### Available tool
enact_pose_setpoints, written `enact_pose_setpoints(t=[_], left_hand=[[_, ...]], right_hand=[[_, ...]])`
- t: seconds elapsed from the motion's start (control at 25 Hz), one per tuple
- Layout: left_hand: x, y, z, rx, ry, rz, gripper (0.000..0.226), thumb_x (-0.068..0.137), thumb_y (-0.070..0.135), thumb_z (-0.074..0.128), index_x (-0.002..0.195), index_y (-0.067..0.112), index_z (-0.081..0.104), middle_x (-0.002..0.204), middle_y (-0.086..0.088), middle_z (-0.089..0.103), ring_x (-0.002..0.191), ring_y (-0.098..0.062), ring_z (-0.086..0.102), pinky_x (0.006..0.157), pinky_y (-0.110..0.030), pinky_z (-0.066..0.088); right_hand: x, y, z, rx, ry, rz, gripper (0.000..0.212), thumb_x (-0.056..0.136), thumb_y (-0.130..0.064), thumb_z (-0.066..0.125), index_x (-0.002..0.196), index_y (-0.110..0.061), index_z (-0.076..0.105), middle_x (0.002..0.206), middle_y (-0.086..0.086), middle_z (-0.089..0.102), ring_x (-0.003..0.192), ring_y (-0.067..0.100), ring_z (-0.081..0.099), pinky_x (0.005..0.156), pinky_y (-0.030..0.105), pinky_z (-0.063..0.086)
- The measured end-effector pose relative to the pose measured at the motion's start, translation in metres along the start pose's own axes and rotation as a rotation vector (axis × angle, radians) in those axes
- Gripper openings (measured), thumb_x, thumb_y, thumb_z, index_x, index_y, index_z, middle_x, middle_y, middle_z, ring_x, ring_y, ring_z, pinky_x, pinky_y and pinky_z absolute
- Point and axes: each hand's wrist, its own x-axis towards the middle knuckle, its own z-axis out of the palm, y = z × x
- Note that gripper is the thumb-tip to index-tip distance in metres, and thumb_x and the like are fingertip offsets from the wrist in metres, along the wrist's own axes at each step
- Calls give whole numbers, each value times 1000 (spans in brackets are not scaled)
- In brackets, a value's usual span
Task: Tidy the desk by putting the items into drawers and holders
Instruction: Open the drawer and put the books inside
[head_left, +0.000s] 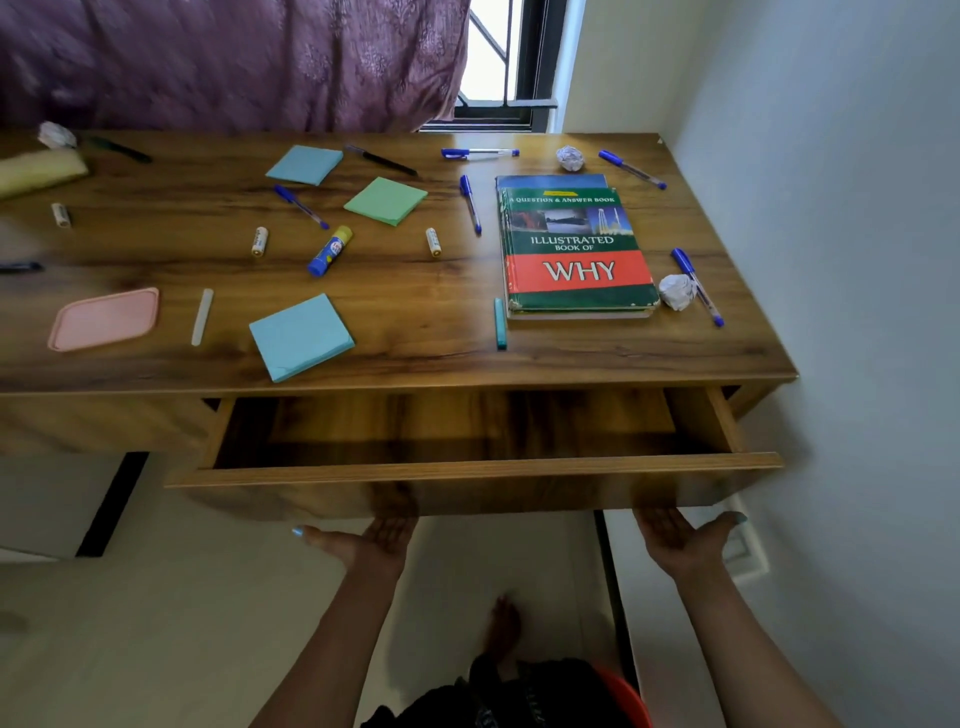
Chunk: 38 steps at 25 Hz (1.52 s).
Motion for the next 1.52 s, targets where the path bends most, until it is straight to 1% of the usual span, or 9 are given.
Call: enact_pose_setpoints(t=[0.32,0.56,0.72,1.12,1.32,1.4,1.48,1.52], left_hand=[[-41,12,-74,37,-10,-23,118,70,86,33,143,-6,22,148,-25,30,135,-39,35,111,-52,31],[-58,39,-118,19,18,48,114,73,86,26,143,-4,23,148,-23,33,134,-37,37,111,-48,33],[-67,43,-136,40,39,49,113,73,86,24,142,-3,29,145,-21,38,132,-36,41,110,-47,35],[-79,43,-149,145,78,47,110,77,83,19,143,-4,26,150,-20,31,136,-36,36,112,-46,32],[-75,44,-153,167,94,60,108,77,83,20,143,-2,26,150,-21,32,135,-37,37,111,-47,33],[-77,46,-156,202,77,70,107,77,82,20,144,-2,26,149,-21,32,135,-37,37,111,-47,33],[-75,47,-155,215,73,94,104,79,81,20,143,-1,28,147,-20,37,132,-37,41,110,-47,35],[-76,51,-153,261,106,116,101,80,79,19,143,0,29,144,-19,40,129,-36,44,108,-46,38]], right_hand=[[-50,7,-64,-36,5,-13,102,77,-82,29,143,-5,31,147,14,41,133,30,43,111,43,36],[-79,11,-101,-66,36,-20,99,80,-80,23,144,-5,31,148,13,40,134,29,42,112,42,34],[-88,12,-118,-72,58,-17,98,81,-79,22,144,-5,31,149,12,39,136,28,40,113,42,33],[-101,15,-133,-96,88,-26,93,85,-75,23,145,-5,30,149,12,39,136,28,40,113,43,33],[-101,14,-136,-120,89,-30,91,86,-74,24,145,-5,30,149,12,38,136,28,39,114,43,32],[-103,12,-137,-142,93,-31,92,85,-74,25,145,-5,30,148,13,39,135,29,40,113,44,33],[-105,7,-135,-190,150,-61,90,86,-74,24,143,-5,34,146,14,42,131,28,45,111,42,36],[-108,3,-132,-226,209,-93,88,87,-72,23,142,-5,36,144,15,44,127,27,48,108,40,39]])
